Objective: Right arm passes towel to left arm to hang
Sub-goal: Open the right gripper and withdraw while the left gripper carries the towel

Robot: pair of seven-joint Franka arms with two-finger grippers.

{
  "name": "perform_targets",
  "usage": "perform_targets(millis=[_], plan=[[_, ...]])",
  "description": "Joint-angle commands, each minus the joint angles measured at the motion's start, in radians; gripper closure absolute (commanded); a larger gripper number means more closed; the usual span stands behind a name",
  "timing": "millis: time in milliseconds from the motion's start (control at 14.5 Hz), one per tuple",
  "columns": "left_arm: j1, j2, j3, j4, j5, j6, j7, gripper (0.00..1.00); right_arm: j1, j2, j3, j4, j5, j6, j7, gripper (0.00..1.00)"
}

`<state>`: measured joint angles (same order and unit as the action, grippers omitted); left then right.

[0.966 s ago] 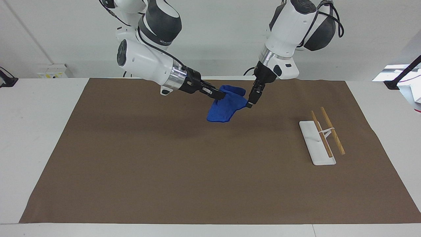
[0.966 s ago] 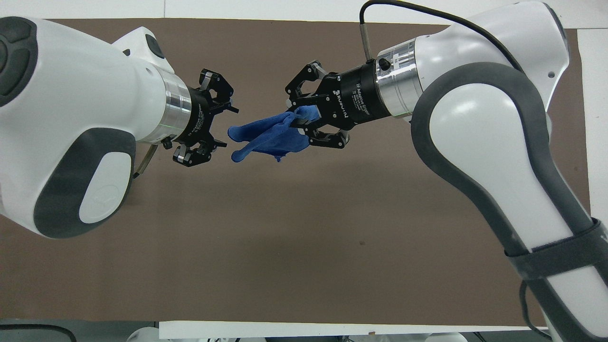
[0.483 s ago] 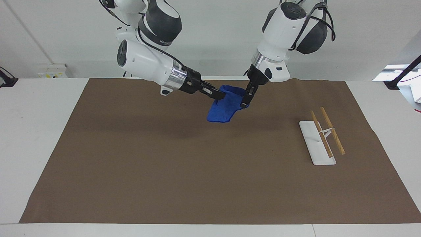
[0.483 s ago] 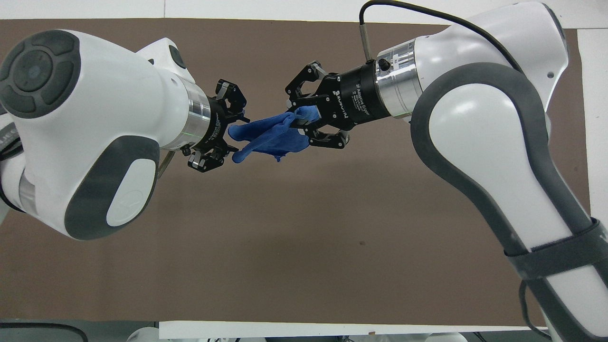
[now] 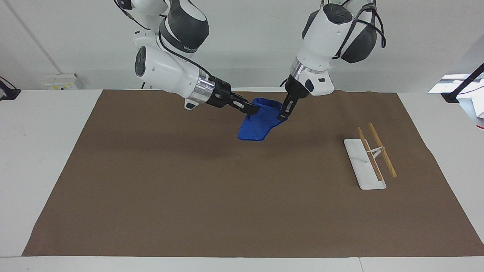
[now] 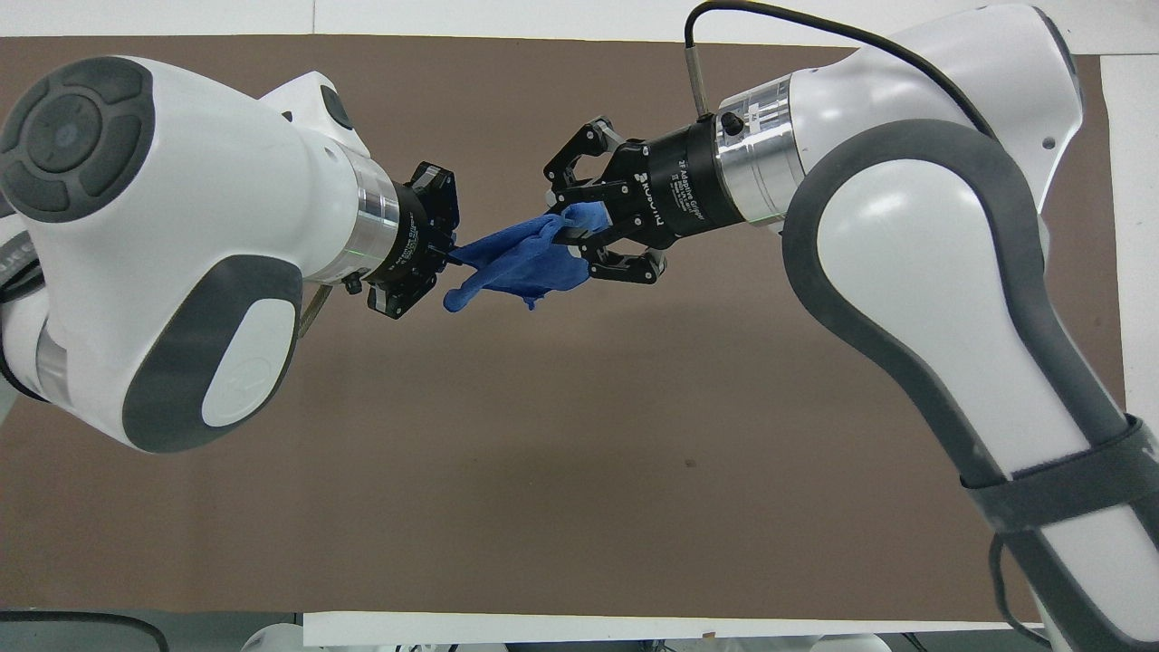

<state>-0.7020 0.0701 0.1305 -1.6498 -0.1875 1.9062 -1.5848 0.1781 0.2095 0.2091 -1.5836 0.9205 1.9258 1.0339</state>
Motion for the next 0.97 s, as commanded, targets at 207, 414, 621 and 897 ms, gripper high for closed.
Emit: perform_targets(millis=[207,414,621,897], plan=[[0.009,0.048,0.017,0.125,0.115,-0.039,0.054,1.0,0.0,-0.013,-0.002,-0.015,0.0,0.013,-0.018,0.0],[0.012,0.05,0.021,0.16,0.137,-0.091,0.173,1.0,-0.012,-0.01,-0.004,-0.004,-0.171,0.016,-0.182,0.0],[0.108,0.043,0.026,0.145,0.137,-0.131,0.342,1.0,-0.012,-0.01,-0.004,-0.021,-0.574,0.062,-0.435,0.0],[0.26,0.008,0.027,0.061,0.141,-0.177,0.635,1.0,-0.054,-0.021,-0.005,-0.036,-0.877,0.006,-0.534,0.0]])
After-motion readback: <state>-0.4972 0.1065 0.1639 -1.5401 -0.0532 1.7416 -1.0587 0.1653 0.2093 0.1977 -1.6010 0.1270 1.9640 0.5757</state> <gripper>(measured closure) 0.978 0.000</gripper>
